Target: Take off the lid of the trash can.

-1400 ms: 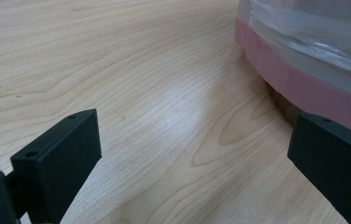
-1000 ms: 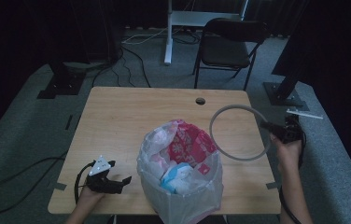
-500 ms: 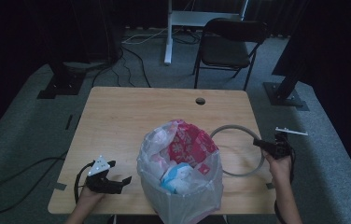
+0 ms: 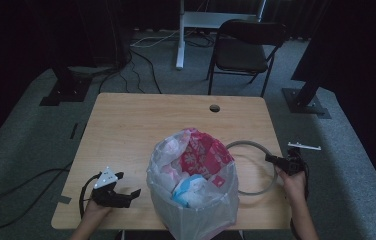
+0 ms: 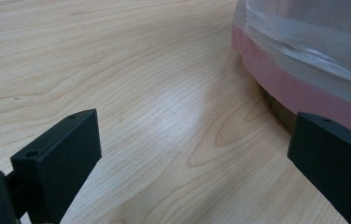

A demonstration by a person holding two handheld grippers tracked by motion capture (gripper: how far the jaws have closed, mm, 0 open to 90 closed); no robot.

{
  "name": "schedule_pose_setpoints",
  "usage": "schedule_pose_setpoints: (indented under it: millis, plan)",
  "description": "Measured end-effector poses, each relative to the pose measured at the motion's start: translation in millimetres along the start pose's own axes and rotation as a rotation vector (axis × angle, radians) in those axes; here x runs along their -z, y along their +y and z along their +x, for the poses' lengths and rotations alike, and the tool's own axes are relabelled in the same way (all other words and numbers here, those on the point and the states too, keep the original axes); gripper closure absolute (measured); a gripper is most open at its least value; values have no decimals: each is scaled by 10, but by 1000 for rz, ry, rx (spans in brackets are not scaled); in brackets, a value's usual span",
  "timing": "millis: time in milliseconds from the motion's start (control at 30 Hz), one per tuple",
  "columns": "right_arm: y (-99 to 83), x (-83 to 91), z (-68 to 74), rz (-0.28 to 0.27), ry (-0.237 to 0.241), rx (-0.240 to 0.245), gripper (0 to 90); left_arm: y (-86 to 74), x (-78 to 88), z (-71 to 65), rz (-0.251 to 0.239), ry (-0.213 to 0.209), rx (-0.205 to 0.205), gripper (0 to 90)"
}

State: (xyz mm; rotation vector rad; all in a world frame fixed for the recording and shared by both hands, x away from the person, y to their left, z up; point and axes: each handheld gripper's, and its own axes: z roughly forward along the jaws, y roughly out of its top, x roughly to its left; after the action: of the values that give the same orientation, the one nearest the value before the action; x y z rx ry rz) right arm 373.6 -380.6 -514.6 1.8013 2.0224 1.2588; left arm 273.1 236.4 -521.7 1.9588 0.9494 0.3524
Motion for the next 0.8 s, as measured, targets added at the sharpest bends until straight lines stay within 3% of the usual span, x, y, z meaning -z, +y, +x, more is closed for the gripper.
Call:
schedule_pose_setpoints:
  millis: [433, 633, 800]
  plan:
    - [-43, -116, 6, 57, -38, 49, 828, -2, -2, -3, 2, -1, 0, 27]
    - [-58, -148, -21, 77, -28, 36, 820, -3, 0, 0, 3, -1, -1, 28]
    - [-57, -163, -20, 108, -37, 47, 646, -4, -5, -3, 4, -2, 1, 27]
